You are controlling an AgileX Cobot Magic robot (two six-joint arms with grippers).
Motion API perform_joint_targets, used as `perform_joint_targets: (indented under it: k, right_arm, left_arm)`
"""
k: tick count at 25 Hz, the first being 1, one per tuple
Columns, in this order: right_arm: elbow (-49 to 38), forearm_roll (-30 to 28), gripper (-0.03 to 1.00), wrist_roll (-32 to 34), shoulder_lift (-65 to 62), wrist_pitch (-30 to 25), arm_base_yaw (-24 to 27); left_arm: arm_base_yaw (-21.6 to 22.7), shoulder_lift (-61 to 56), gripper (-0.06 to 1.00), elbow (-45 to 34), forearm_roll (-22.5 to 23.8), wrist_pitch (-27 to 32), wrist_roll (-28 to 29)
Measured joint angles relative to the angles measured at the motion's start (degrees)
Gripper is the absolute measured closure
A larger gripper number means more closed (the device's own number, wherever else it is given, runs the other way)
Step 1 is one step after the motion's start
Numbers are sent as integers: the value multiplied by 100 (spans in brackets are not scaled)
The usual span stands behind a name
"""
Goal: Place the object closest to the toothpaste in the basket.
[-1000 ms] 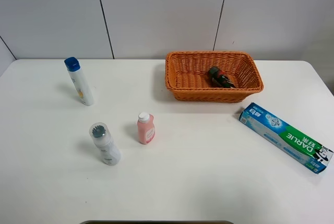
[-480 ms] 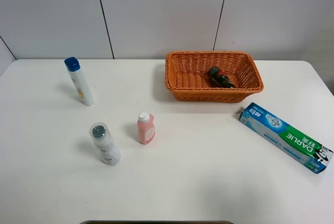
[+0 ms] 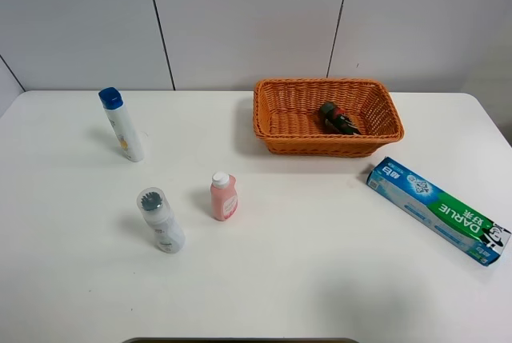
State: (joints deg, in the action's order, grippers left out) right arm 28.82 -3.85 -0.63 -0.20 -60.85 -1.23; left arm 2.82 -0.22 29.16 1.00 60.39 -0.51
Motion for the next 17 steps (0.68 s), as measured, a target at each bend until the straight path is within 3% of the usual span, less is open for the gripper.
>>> perform_joint_targets:
  k: [17]
  right_arm:
    - [0, 0, -2, 0, 0, 0, 0]
  left_arm:
    - [0, 0, 0, 0, 0, 0, 0]
